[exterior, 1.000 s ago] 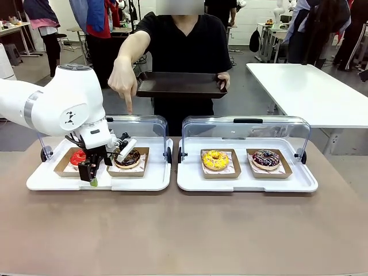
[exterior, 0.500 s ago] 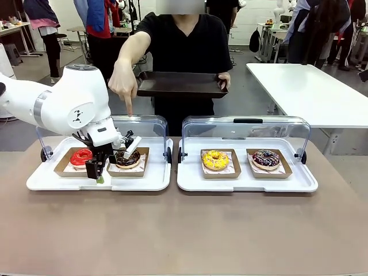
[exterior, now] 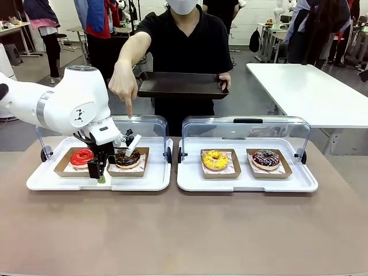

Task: Provide the desired donut to the person.
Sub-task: Pick up and lift the Paper togo box containing the Donut pointed at by the person.

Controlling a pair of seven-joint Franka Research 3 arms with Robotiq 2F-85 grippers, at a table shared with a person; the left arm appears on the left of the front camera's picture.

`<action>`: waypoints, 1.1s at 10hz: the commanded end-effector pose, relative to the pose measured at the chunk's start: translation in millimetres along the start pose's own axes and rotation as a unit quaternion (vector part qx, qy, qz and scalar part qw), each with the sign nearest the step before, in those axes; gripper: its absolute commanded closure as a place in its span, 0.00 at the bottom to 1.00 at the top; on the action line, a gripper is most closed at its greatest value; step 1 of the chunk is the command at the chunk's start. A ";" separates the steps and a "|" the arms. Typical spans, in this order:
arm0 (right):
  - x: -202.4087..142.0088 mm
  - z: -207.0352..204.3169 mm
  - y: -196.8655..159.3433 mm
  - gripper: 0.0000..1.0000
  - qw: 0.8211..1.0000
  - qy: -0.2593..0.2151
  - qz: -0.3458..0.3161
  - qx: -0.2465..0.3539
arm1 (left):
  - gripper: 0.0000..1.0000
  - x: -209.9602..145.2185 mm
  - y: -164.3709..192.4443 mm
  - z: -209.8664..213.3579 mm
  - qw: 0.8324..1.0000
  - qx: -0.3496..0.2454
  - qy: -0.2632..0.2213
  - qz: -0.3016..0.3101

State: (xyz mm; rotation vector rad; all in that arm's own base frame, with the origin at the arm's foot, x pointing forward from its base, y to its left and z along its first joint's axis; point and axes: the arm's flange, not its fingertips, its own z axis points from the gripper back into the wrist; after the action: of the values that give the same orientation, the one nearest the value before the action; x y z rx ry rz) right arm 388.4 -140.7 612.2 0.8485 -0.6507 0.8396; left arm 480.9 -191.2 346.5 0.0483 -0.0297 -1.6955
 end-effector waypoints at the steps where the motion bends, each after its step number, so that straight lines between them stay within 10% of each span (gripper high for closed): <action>1: 0.3 -0.6 -1.6 0.00 1.000 -0.008 0.000 -0.002 | 0.00 3.4 5.6 -3.7 1.000 -0.003 -0.011 0.019; 8: 0.3 -0.6 -1.6 0.00 1.000 -0.008 0.000 -0.002 | 0.00 -1.3 20.4 -19.1 0.999 -0.015 -0.018 0.043; 11: 0.3 -0.6 -1.6 0.00 1.000 -0.008 0.000 -0.002 | 0.84 -2.3 21.8 -18.4 0.999 -0.003 -0.024 0.041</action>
State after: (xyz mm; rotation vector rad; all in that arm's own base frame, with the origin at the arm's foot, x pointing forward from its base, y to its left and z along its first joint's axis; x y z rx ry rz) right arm 388.4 -140.7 612.2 0.8484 -0.6508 0.8396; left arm 500.9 -188.9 330.3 0.0036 -0.0360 -1.6375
